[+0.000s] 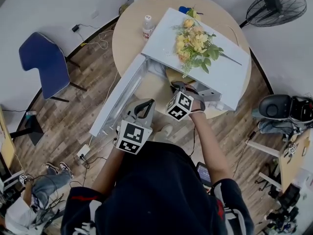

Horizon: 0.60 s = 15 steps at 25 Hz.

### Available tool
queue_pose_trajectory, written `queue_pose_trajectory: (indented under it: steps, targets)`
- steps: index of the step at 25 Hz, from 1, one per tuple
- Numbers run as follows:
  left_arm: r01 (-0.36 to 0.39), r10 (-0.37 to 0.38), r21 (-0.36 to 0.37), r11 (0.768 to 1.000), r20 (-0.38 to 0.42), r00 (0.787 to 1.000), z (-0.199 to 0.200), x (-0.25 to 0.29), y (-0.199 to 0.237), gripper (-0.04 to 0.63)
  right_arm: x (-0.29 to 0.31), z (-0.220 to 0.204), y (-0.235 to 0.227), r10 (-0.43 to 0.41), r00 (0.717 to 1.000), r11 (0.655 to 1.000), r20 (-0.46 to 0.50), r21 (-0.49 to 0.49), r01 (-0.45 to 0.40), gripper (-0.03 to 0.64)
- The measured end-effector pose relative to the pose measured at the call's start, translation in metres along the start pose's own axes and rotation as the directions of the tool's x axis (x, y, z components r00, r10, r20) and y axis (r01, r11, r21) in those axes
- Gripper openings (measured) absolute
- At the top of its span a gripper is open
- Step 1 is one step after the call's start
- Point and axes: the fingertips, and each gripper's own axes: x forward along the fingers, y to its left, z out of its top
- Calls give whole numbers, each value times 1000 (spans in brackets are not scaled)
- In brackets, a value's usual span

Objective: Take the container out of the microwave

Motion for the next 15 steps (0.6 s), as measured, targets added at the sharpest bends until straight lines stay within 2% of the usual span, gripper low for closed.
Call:
queue_pose_trajectory:
  steps: [4,15]
  targets:
    - [-13,13,0,1000,8,1000,2,-7,1,14,-16,2,15,45,999,999,10,24,-45,28]
    - [-36,35,30,999,51,998,14,-22,-4,14,-66,14,68,133,990,991,51,-24,-132,26]
